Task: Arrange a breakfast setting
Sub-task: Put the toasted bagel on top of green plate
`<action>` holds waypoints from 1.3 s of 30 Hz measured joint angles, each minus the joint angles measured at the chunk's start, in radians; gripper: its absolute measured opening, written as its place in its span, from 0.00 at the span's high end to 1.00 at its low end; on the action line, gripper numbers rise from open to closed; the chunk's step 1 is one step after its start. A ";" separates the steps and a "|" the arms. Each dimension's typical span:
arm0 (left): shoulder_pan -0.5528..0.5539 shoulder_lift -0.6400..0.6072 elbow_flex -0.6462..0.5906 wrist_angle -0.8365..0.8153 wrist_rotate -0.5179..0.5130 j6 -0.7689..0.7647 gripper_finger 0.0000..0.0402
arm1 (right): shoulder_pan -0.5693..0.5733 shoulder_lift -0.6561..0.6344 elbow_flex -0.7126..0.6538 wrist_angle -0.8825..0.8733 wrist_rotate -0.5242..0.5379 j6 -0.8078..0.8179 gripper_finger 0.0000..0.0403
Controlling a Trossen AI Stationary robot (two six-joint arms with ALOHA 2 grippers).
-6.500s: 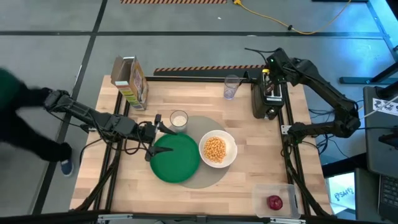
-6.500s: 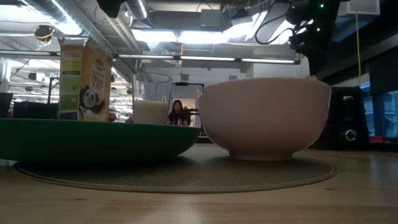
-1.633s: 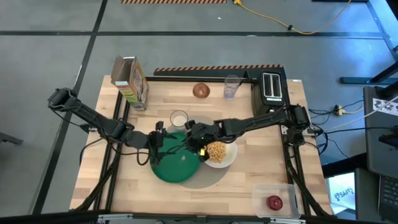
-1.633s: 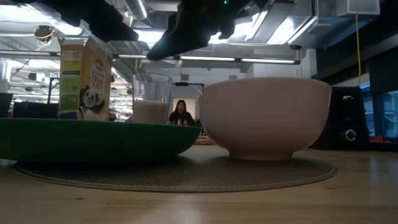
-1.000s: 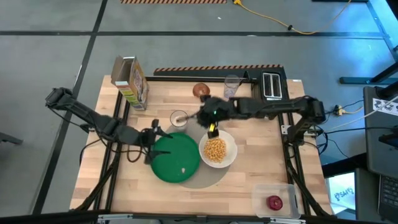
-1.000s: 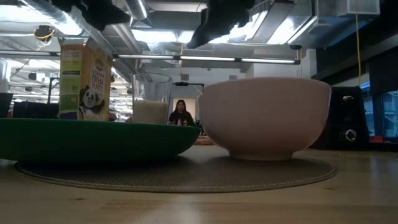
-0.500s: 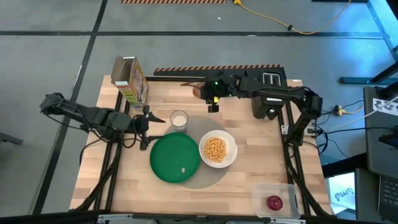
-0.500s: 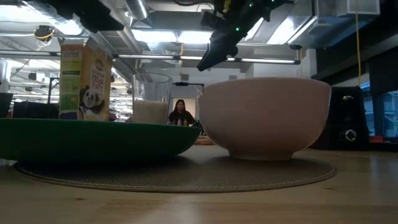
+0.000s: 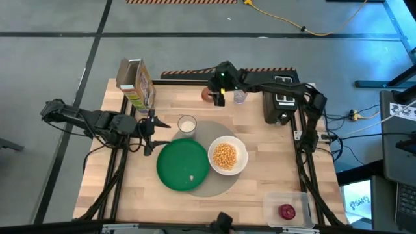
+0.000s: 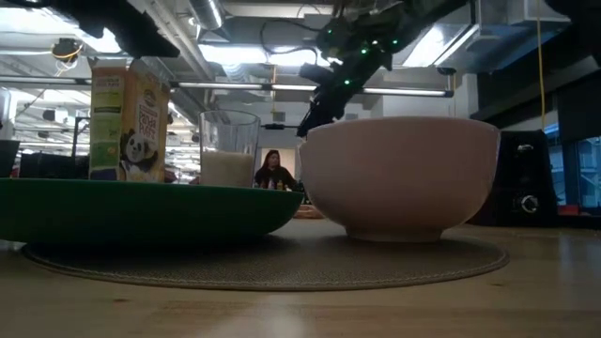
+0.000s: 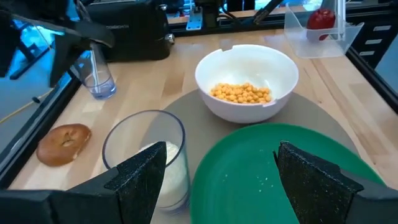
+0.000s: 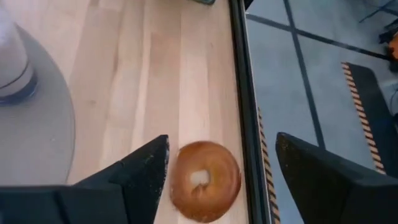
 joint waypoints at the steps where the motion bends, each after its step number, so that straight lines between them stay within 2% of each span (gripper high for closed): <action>1: 0.000 0.000 0.000 -0.002 0.000 0.001 0.27 | 0.000 0.019 0.036 -0.013 0.000 -0.002 0.31; 7: 0.000 0.000 0.000 -0.004 -0.001 0.003 0.27 | 0.003 0.172 0.350 -0.247 0.001 -0.026 0.35; 11: 0.000 0.000 0.000 -0.010 0.000 -0.001 0.27 | 0.003 0.240 0.498 -0.428 0.058 -0.021 0.36; 20: 0.000 0.000 0.000 -0.014 0.000 0.000 0.27 | 0.003 0.320 0.511 -0.568 0.064 0.009 0.36; 26: 0.000 0.001 0.000 -0.014 0.000 0.000 0.27 | 0.003 0.391 0.511 -0.562 0.003 0.024 0.36; 39: 0.000 0.001 0.000 -0.014 0.000 0.000 0.27 | -0.009 0.474 0.510 -0.552 0.021 0.098 0.36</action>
